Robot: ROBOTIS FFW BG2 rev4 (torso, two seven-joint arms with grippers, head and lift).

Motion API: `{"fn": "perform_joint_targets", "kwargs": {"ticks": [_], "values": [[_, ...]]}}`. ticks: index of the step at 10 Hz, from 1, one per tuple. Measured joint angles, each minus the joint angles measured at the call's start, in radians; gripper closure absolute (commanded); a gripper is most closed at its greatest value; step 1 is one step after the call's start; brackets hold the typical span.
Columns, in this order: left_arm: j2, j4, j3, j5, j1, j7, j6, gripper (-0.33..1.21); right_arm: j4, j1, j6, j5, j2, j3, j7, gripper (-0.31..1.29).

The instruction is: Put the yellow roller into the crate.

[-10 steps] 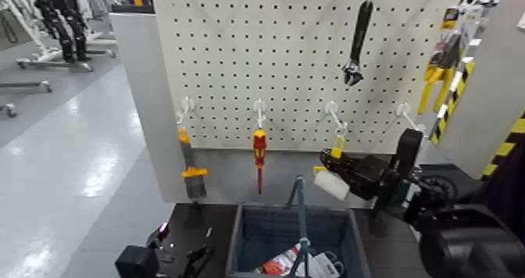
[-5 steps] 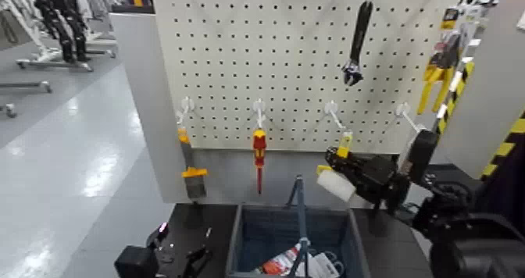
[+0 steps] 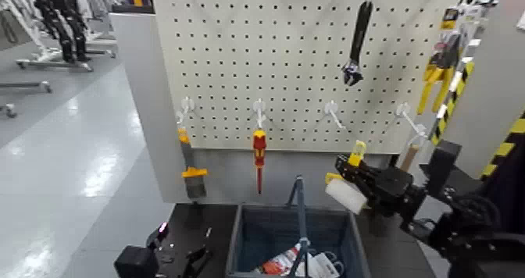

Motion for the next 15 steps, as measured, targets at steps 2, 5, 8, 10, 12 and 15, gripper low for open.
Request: {"fn": "perform_joint_targets", "kwargs": {"ticks": [2,5,8,10,12,15], "values": [[0.001,-0.001,-0.001,0.001,0.0,0.0,0.0,0.2,0.003,0.036,0.001,-0.032,0.018,-0.016,-0.012,1.25],[0.001,-0.001,0.0,0.002,0.0,0.0,0.001,0.2,0.064,0.064,-0.028,-0.093,0.035,-0.021,-0.033,1.25],[0.001,-0.001,-0.001,0.002,0.0,0.0,0.002,0.2,0.156,0.065,-0.059,-0.14,0.047,0.004,-0.044,1.25],[0.001,-0.001,-0.002,0.002,-0.001,0.0,0.002,0.2,0.206,0.057,-0.064,-0.159,0.049,0.027,-0.052,1.25],[0.001,0.0,-0.002,0.002,-0.002,0.0,0.002,0.2,0.249,0.042,-0.064,-0.172,0.049,0.055,-0.058,1.25],[0.0,0.002,-0.004,0.003,-0.003,0.0,0.002,0.2,0.289,0.017,-0.045,-0.173,0.048,0.091,-0.078,1.25]]}}
